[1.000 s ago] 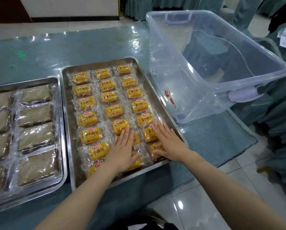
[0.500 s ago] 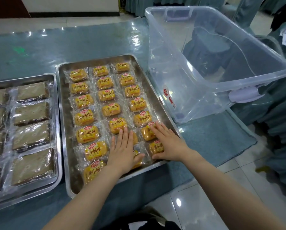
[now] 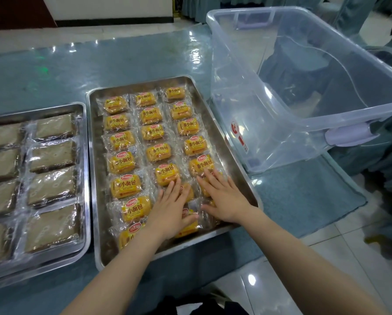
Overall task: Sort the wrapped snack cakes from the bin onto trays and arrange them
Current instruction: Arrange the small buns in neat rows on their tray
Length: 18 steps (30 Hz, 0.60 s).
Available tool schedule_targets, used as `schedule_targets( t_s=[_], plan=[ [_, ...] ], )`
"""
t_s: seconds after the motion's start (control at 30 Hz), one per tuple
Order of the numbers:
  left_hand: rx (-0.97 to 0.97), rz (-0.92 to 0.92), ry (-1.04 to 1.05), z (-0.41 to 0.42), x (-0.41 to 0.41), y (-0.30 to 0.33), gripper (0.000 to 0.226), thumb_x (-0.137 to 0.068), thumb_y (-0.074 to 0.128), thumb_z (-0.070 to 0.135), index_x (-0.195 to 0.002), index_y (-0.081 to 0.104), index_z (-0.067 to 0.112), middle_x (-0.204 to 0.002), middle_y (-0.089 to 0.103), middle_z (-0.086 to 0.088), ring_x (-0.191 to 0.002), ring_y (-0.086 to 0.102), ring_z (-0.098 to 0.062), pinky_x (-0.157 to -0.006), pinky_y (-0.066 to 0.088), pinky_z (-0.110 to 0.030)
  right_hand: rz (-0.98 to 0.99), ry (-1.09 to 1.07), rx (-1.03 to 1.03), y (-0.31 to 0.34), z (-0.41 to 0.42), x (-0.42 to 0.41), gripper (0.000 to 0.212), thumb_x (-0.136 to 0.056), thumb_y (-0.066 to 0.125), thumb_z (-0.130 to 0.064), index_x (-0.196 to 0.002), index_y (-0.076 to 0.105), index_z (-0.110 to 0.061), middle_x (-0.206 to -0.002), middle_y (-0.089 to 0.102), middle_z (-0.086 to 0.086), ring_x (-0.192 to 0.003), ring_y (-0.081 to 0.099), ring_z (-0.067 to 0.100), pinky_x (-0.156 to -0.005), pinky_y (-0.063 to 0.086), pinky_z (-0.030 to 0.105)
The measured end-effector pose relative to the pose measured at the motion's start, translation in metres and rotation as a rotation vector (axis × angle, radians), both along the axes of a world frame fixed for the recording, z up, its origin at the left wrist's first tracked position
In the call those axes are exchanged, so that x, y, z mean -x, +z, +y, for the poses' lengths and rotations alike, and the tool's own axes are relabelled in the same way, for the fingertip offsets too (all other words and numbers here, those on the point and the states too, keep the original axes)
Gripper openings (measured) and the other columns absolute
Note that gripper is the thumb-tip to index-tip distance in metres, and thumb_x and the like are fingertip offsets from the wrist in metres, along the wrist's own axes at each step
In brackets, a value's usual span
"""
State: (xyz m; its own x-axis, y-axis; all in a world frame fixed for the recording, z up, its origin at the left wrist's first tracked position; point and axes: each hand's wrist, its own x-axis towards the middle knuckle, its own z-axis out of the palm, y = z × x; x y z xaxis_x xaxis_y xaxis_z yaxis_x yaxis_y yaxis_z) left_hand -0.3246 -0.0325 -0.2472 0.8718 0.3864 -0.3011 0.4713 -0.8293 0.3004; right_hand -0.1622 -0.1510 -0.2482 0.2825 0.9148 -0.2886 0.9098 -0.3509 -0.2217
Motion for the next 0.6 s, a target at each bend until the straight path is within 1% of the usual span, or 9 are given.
schedule_targets(
  t_s=[0.1, 0.17, 0.27, 0.3, 0.37, 0.43, 0.5, 0.6],
  plan=[
    [-0.010, 0.031, -0.021, 0.000, 0.000, -0.004, 0.091, -0.081, 0.032, 0.073, -0.144, -0.020, 0.033, -0.149, -0.031, -0.001, -0.137, -0.028, -0.020, -0.112, -0.014, -0.040, 0.013, -0.032, 0.029, -0.001, -0.003, -0.004, 0.081, -0.088, 0.041, -0.063, -0.151, -0.002, -0.036, -0.156, -0.023, -0.008, -0.138, -0.029, 0.015, -0.112, -0.010, 0.048],
    [-0.007, 0.022, -0.014, 0.000, 0.001, -0.005, 0.090, -0.081, 0.032, 0.072, -0.144, -0.020, 0.033, -0.149, -0.032, 0.000, -0.136, -0.029, -0.019, -0.111, -0.014, -0.040, 0.043, -0.064, -0.002, 0.000, -0.003, -0.004, 0.077, -0.088, 0.040, -0.062, -0.151, 0.003, -0.038, -0.156, -0.022, -0.009, -0.138, -0.029, 0.016, -0.111, -0.011, 0.048],
    [-0.003, -0.041, 0.036, 0.001, 0.000, -0.003, 0.086, -0.082, 0.030, 0.071, -0.143, -0.019, 0.033, -0.150, -0.031, 0.003, -0.137, -0.029, -0.017, -0.110, -0.014, -0.037, 0.014, -0.134, -0.135, 0.004, 0.006, -0.003, 0.064, -0.096, 0.039, -0.044, -0.150, 0.005, -0.037, -0.157, -0.016, -0.010, -0.142, -0.024, 0.016, -0.113, -0.010, 0.046],
    [-0.013, -0.067, 0.061, 0.002, -0.001, -0.002, 0.085, -0.083, 0.028, 0.071, -0.143, -0.019, 0.032, -0.150, -0.030, 0.004, -0.137, -0.028, -0.016, -0.111, -0.013, -0.037, -0.013, -0.140, -0.161, 0.005, 0.013, -0.003, 0.063, -0.098, 0.038, -0.038, -0.151, 0.004, -0.036, -0.157, -0.014, -0.010, -0.142, -0.022, 0.016, -0.114, -0.009, 0.046],
    [-0.032, -0.098, 0.110, 0.008, -0.004, 0.000, 0.086, -0.085, 0.027, 0.069, -0.144, -0.020, 0.028, -0.150, -0.029, 0.004, -0.138, -0.027, -0.015, -0.112, -0.011, -0.035, -0.051, -0.115, -0.176, 0.007, 0.029, -0.004, 0.062, -0.099, 0.037, -0.032, -0.151, 0.003, -0.035, -0.158, -0.015, -0.008, -0.143, -0.022, 0.017, -0.114, -0.009, 0.045],
    [-0.039, -0.108, 0.152, 0.016, -0.007, 0.002, 0.088, -0.086, 0.031, 0.066, -0.146, -0.018, 0.026, -0.151, -0.028, 0.003, -0.138, -0.025, -0.014, -0.112, -0.011, -0.034, -0.060, -0.070, -0.170, 0.007, 0.045, -0.005, 0.059, -0.100, 0.036, -0.033, -0.151, 0.007, -0.035, -0.157, -0.016, -0.007, -0.142, -0.024, 0.019, -0.114, -0.010, 0.045],
    [-0.056, -0.100, 0.170, 0.026, -0.013, 0.003, 0.087, -0.087, 0.034, 0.064, -0.147, -0.016, 0.025, -0.150, -0.028, 0.001, -0.138, -0.025, -0.015, -0.111, -0.011, -0.034, -0.050, -0.061, -0.148, 0.004, 0.057, -0.007, 0.057, -0.099, 0.036, -0.038, -0.150, 0.010, -0.036, -0.157, -0.015, -0.006, -0.141, -0.025, 0.021, -0.114, -0.010, 0.047],
    [-0.066, -0.074, 0.182, 0.038, -0.022, 0.003, 0.085, -0.089, 0.034, 0.062, -0.148, -0.014, 0.023, -0.150, -0.029, 0.001, -0.136, -0.027, -0.016, -0.110, -0.012, -0.034, -0.035, -0.111, -0.101, -0.004, 0.059, -0.014, 0.058, -0.098, 0.036, -0.044, -0.150, 0.010, -0.037, -0.159, -0.012, -0.005, -0.143, -0.020, 0.023, -0.115, -0.003, 0.052]
  ],
)
